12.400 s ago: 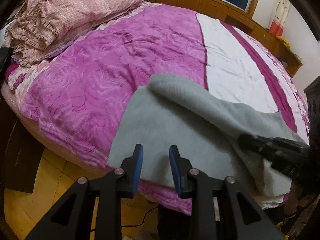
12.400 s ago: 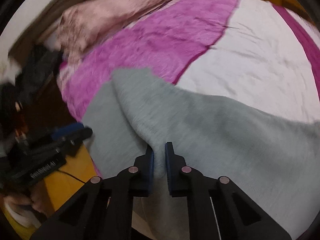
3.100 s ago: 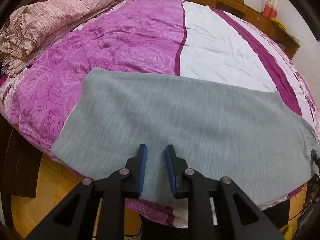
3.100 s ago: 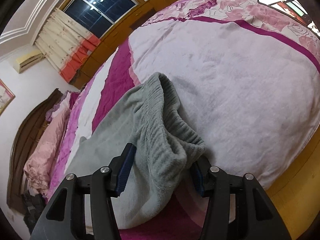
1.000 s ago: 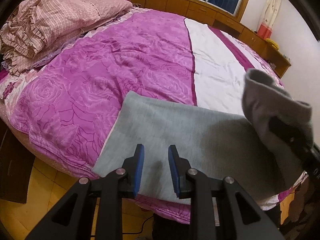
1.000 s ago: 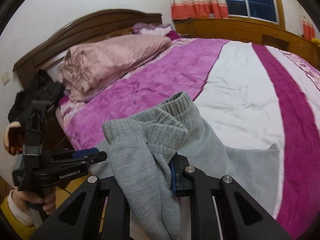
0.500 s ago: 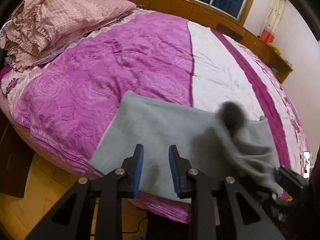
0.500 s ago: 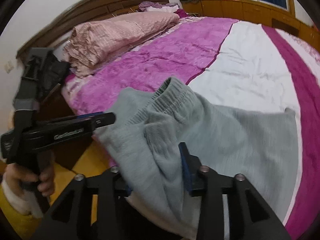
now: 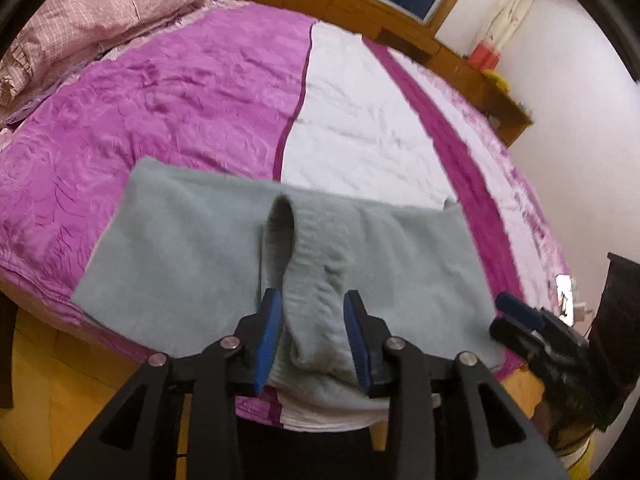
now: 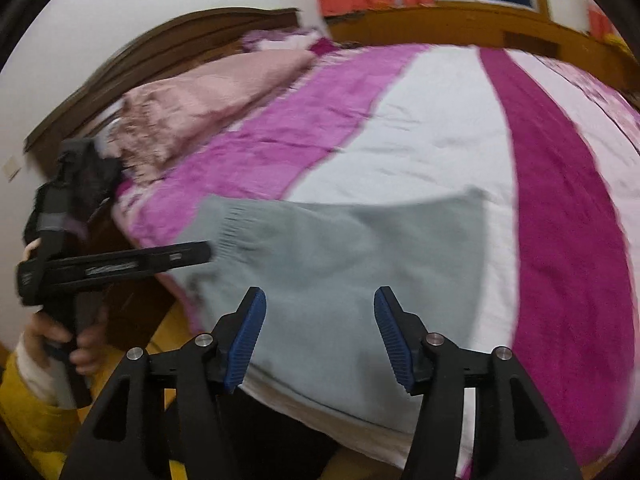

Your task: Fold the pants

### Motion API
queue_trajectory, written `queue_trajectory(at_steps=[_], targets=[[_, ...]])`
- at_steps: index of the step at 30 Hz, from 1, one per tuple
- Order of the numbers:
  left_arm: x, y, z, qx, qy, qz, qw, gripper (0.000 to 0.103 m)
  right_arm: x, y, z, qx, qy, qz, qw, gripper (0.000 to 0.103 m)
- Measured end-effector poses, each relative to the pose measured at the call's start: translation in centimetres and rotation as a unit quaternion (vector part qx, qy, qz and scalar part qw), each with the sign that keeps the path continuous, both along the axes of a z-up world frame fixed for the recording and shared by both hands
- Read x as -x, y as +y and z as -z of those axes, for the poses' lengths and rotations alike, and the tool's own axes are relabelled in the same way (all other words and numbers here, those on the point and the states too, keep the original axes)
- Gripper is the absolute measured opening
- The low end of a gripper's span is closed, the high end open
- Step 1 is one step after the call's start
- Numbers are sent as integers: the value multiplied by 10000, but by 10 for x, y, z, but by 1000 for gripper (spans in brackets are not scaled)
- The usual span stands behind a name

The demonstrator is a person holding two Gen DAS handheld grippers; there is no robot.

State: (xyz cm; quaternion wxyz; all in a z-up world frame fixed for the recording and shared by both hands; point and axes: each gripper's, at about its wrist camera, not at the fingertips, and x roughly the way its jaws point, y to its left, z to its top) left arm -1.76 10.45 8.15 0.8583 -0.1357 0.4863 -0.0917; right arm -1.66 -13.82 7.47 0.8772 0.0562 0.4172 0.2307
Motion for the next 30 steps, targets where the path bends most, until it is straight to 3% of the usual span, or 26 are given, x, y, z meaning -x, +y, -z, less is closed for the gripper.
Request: queue_trajectory(at_steps=[2,3,10,13,19,24,30], targets=[[-4,-5,12,-405,300,-105,9987,35,-3,-6,10,98,104,140,9998,50],[-5,-5,17,-430,405,-144,9981,35,-5,-8,15,146,132,156,9997,50],[-5,1,38,30,746,-313,9967,41,-10,2,56,760,428,58,9962,51],[-7,-2,39,-19,620,-239,9978,43,-10,1,56,725,381,95,9966,52],[-10,-18,40,-539,374,41,9978,45,-12,-9,57,383,447,129,9982,52],[-17,-15,47,-369,323,-39,9988,50,-6,-10,54,286,423,178,9985,52],[-16,-17,49,-187,135,-74,9997,60,-4,-25,46,-210,536,351,9977,52]])
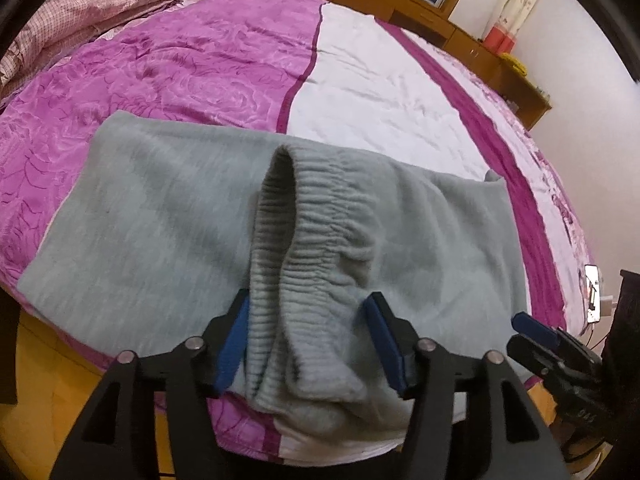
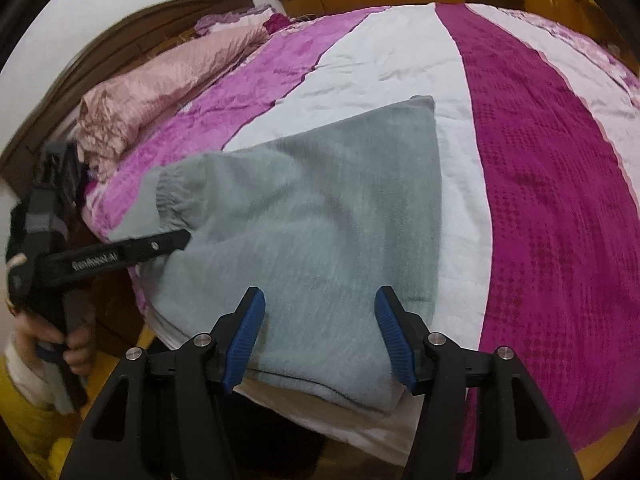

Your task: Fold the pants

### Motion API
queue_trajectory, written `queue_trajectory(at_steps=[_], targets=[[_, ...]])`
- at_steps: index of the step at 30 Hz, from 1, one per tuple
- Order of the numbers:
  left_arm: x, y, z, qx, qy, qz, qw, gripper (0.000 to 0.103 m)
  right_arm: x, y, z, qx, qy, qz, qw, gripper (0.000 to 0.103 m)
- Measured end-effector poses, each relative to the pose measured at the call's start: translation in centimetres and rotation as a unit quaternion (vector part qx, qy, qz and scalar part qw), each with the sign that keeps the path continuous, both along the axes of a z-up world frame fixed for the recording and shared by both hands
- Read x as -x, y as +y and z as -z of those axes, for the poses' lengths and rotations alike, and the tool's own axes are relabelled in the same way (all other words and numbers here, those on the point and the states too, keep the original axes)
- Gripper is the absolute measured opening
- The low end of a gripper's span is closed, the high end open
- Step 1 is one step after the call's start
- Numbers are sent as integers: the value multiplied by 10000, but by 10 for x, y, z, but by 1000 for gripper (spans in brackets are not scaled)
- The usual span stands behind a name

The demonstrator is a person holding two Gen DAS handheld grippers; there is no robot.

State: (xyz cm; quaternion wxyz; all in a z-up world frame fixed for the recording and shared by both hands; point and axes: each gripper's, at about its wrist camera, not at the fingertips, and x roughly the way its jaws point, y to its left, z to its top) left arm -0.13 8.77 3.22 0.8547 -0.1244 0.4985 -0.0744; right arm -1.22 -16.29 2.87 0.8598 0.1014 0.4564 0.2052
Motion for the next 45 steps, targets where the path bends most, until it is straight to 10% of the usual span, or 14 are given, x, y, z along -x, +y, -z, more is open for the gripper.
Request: queue_trajectory(at_steps=[8,17,32,45], targets=[[3,0,1,15,-130,-22,9999,60,3,-10,-10,-142,-107,200,9996,51],[21,0,-19,-71,-376,-315,9988,17,4,-17,-19,-163,-271,341,9989,52],[26,1,-108,4,-1325,534,9897,15,6,-29,-43,-135,-608,644,9960,51],[11,86,-117,-447,-1170,-68,9921,15,2,0,-33,154,-506,328,9981,52]])
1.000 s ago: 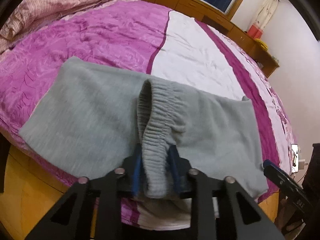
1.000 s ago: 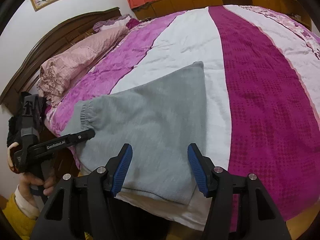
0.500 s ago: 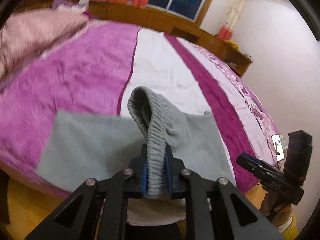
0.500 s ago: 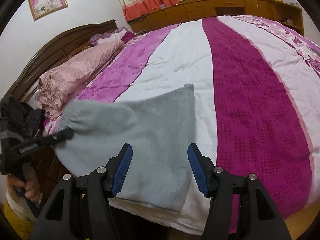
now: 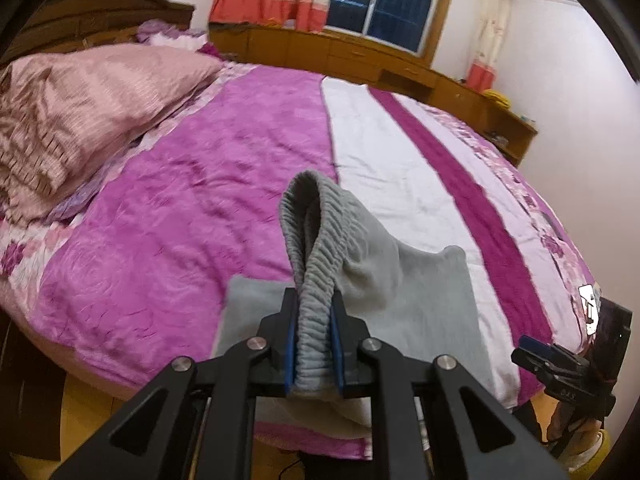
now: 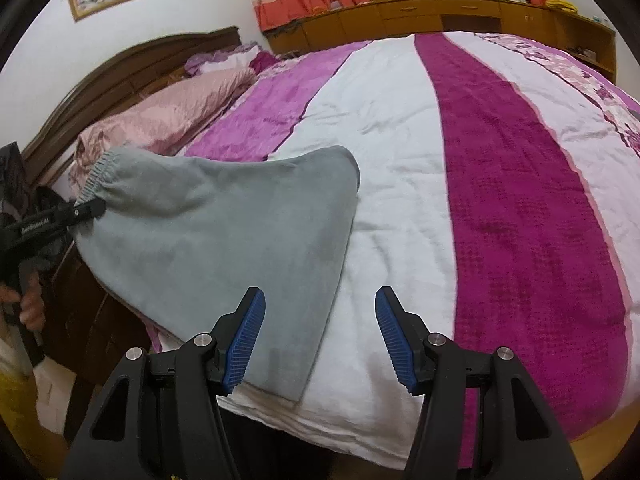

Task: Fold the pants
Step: 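Lift the cuff with the left tool and fold it further over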

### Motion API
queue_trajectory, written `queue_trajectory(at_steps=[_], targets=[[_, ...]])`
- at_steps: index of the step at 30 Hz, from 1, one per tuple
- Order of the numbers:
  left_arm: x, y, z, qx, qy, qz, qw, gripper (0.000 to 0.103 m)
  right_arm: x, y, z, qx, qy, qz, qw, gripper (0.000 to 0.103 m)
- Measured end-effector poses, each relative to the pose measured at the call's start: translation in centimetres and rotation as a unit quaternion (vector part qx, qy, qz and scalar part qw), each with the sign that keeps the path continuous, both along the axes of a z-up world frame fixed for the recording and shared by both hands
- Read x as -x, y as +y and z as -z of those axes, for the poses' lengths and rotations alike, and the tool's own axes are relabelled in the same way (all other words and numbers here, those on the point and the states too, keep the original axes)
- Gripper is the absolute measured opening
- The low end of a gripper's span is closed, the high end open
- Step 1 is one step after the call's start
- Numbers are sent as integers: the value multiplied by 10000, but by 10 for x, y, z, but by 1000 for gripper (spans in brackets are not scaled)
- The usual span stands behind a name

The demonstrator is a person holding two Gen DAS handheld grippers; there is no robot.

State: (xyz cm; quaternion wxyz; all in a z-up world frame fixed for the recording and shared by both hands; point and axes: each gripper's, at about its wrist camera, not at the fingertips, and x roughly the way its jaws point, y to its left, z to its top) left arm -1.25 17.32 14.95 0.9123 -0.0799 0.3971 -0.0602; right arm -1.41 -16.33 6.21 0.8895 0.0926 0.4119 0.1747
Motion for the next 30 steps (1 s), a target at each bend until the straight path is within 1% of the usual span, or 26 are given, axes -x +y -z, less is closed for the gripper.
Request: queue_trajectory(at_steps=[3,7,9,10,11,13,15,17,20,23,27,30], targets=[[-7,16,16,-78,171,-133,9997,15,-4,13,6,123,75,-162,9998,52],[-19,35,56,-147,541,-245,9981,17,-9,27,18,345,249,-365,9984,51],[-23,41,76,-238,735,-310,9965,21,-11,31,27,425,382,-444,9974,51],[-23,44,85,-267,790,-377,9958,27,-12,32,32,472,451,-476,9967,52],[-21,48,92,-241,759,-427,9959,35,-12,33,35,497,492,-493,9963,51],[-17,52,99,-202,617,-474,9968,43,-13,34,45,462,606,-543,9956,52],[-15,56,103,-131,574,-461,9972,44,-16,30,51,299,707,-541,9956,54],[-13,58,100,-72,572,-493,9971,44,-19,26,53,121,766,-540,9955,55],[-7,56,86,-195,530,-600,9966,43,-18,24,51,62,782,-543,9954,55],[6,52,66,-294,291,-587,9974,43,-17,24,44,71,749,-533,9957,55],[11,45,39,-270,-88,-484,9984,43,-25,22,25,30,464,-507,9976,55],[-6,33,31,-233,-189,-269,9992,42,-40,24,14,120,298,-490,9983,54]])
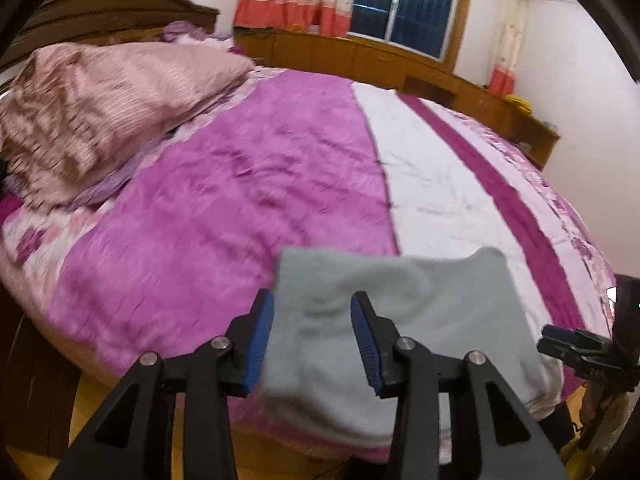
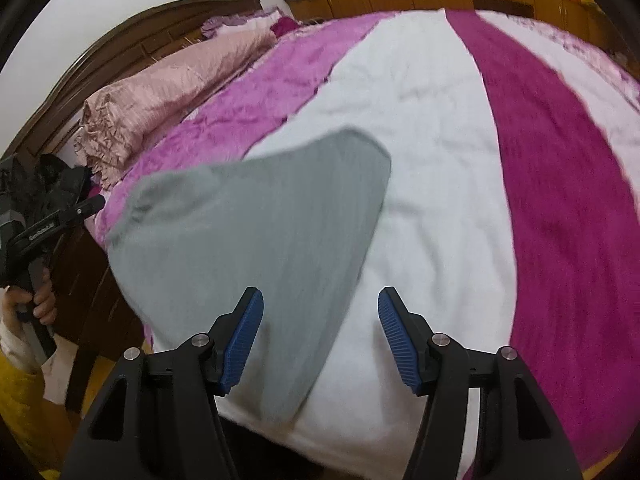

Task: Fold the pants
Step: 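Open the left tool and press the folded pants flat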

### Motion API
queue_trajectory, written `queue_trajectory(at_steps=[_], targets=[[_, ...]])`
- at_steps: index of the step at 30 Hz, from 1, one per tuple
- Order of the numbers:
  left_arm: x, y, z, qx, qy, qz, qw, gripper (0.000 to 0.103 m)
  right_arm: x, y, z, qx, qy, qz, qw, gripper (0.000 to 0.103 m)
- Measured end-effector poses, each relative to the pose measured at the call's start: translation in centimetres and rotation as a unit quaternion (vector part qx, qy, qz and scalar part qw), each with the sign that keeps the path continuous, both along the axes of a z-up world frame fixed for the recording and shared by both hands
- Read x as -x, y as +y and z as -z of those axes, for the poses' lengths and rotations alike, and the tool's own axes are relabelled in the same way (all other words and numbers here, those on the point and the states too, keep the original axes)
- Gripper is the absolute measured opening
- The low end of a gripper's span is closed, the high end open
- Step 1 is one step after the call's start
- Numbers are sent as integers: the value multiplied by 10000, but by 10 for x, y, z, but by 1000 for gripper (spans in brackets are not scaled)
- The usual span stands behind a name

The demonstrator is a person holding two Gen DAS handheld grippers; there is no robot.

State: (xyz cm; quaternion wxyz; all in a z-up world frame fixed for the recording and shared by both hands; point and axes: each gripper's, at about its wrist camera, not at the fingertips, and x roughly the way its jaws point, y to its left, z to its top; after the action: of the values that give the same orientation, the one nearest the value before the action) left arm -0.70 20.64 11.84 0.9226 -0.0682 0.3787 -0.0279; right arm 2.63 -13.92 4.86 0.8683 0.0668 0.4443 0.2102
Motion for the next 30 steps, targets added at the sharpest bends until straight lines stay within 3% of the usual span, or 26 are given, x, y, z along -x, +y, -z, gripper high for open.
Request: queue_trajectory(at_steps=[7,12,15,21,30], targets=[[-59,-24,29,10,326,232,9992,33,-44,18,-7,64,-214,-96,9997,41],[-84,-8,64,-38,813,-26,9967,25,-77,36,16,366,-26,-115,9993,41],[-85,3,76,273,884,-35,9957,24,-85,39,31,415,59,-94,9991,41],[-76,3,63,199,871,19,9960,24,-79,39,27,452,87,-2,9989,41],[-14,-3,27,220,740,220,9968,24,-25,19,9,-222,381,-84,9990,41]])
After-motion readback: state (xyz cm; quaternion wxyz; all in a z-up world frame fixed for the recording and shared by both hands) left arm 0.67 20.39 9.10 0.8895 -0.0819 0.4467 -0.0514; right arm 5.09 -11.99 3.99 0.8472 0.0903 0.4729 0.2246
